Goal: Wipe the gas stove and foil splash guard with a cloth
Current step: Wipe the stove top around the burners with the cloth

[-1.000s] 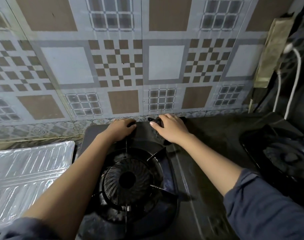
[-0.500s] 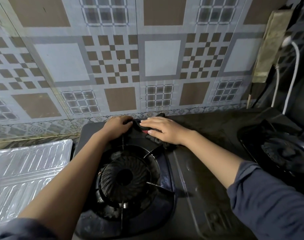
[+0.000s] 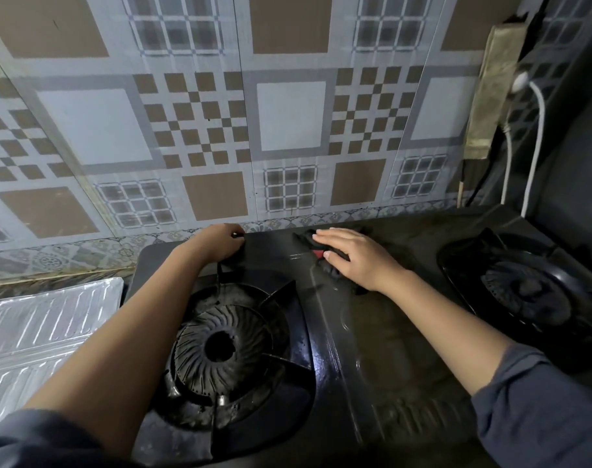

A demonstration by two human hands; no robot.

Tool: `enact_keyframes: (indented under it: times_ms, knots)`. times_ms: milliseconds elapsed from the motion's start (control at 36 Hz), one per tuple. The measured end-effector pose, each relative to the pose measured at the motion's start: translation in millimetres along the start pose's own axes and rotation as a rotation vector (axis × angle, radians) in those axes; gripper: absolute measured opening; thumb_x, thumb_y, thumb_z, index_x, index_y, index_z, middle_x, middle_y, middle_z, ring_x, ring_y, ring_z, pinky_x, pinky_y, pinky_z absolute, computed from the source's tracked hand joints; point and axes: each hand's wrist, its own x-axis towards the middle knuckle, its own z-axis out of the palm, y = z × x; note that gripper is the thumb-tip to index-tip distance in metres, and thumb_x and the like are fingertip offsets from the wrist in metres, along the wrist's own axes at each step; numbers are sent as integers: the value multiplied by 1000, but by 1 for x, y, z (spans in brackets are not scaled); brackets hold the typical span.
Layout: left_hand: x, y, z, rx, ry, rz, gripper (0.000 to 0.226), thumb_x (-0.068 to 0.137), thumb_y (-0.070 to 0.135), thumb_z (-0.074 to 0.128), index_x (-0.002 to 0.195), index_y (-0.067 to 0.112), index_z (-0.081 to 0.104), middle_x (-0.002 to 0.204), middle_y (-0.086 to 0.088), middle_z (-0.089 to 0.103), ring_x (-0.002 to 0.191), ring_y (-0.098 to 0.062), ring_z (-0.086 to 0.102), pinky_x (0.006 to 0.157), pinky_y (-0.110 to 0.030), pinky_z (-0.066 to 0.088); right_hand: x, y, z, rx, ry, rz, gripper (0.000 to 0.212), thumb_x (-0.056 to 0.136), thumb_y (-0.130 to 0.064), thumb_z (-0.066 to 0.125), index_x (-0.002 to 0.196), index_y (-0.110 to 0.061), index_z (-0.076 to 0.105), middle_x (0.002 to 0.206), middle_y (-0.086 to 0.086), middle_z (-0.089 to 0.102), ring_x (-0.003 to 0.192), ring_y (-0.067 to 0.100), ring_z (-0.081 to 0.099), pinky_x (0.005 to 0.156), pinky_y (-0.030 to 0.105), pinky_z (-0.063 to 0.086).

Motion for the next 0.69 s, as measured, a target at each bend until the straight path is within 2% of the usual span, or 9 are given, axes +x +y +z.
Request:
enact_keyframes:
  times_ms: [111, 222, 417, 528, 694]
  knots:
    - [4, 15, 1, 44, -21, -1, 38, 97, 28, 40, 131, 14, 50, 135, -14, 52, 121, -32, 48, 99, -38, 39, 6, -2, 3, -53, 79, 86, 43, 97, -28, 42, 138, -21, 43, 147, -5, 40, 139, 13, 30, 115, 28, 19]
    - [9, 38, 7, 42, -29, 30, 37, 98, 27, 39, 131, 13, 49, 135, -15, 51, 121, -32, 48, 95, -36, 39, 20, -9, 6, -91, 77, 101, 44, 97, -30, 39, 140, -19, 40, 149, -3, 37, 139, 15, 28, 115, 30, 17]
    - [20, 66, 22, -14, -14, 52, 36, 98, 26, 35, 130, 16, 50, 133, -16, 53, 119, -33, 50, 95, -37, 40, 38, -4, 1, -79, 45, 90, 43, 98, -33, 38, 138, -19, 43, 144, -1, 43, 133, 19, 38, 108, 33, 29]
    - [25, 81, 26, -43, -14, 68, 35, 98, 28, 36, 128, 16, 52, 132, -14, 54, 117, -32, 51, 89, -33, 39, 40, 10, -8, -110, 9, 122, 44, 97, -38, 36, 137, -20, 43, 143, 1, 44, 131, 23, 40, 106, 37, 33]
    - [32, 108, 33, -49, -20, 94, 36, 98, 31, 39, 128, 16, 51, 132, -14, 54, 118, -32, 50, 98, -39, 41, 32, 43, -34, -160, -45, 229, 46, 98, -44, 32, 138, -23, 40, 144, 1, 41, 130, 24, 39, 103, 39, 35]
